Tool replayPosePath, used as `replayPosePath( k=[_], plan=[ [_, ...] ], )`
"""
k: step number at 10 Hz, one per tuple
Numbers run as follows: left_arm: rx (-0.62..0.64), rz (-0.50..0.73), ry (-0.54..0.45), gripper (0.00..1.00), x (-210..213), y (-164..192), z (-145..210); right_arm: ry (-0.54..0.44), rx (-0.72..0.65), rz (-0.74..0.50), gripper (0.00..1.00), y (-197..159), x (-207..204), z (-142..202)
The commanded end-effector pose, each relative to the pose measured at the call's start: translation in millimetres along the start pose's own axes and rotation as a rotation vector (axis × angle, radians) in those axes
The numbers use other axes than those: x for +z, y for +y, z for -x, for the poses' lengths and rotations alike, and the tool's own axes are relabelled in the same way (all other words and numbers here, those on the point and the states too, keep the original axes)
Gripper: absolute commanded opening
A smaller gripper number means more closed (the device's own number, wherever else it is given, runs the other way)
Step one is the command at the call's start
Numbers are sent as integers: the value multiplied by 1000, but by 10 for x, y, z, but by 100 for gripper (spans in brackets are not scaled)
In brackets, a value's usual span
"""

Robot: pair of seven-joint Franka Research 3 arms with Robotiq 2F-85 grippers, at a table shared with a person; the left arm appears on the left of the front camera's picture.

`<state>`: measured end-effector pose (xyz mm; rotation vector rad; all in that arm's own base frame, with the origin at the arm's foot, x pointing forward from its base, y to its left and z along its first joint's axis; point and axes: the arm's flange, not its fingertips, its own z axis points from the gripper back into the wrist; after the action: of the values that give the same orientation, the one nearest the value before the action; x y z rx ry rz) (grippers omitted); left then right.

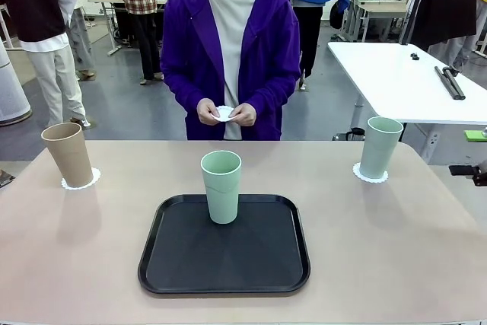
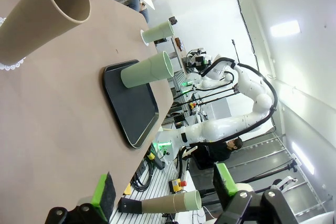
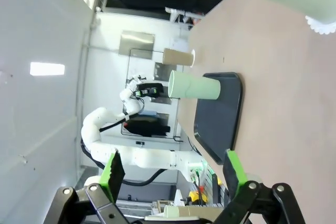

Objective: Place coasters on the table and set cups on them.
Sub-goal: Take one Reusable plastic cup from the Flat Tray and place it on a coaster set by the human.

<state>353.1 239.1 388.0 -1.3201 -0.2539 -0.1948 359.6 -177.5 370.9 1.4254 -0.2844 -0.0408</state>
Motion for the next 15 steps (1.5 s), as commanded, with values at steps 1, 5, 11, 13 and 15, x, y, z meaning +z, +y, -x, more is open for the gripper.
replayPosePath(
  k=[1,5,11,13,15],
  plan=[
    [-5,3,-7,100,11,-24,11,-43,1,-66,100,-161,0,-32],
    [-5,3,-7,100,11,-24,11,-142,-35,-21,100,-250,117,11],
    [-5,3,-7,100,11,-24,11,-124,-40,-8,100,-282,188,7],
    [-5,3,-7,100,11,-24,11,-124,-40,-8,100,-282,188,7],
    [-5,3,-7,100,11,-24,11,-124,-40,-8,100,-282,188,7]
  ],
)
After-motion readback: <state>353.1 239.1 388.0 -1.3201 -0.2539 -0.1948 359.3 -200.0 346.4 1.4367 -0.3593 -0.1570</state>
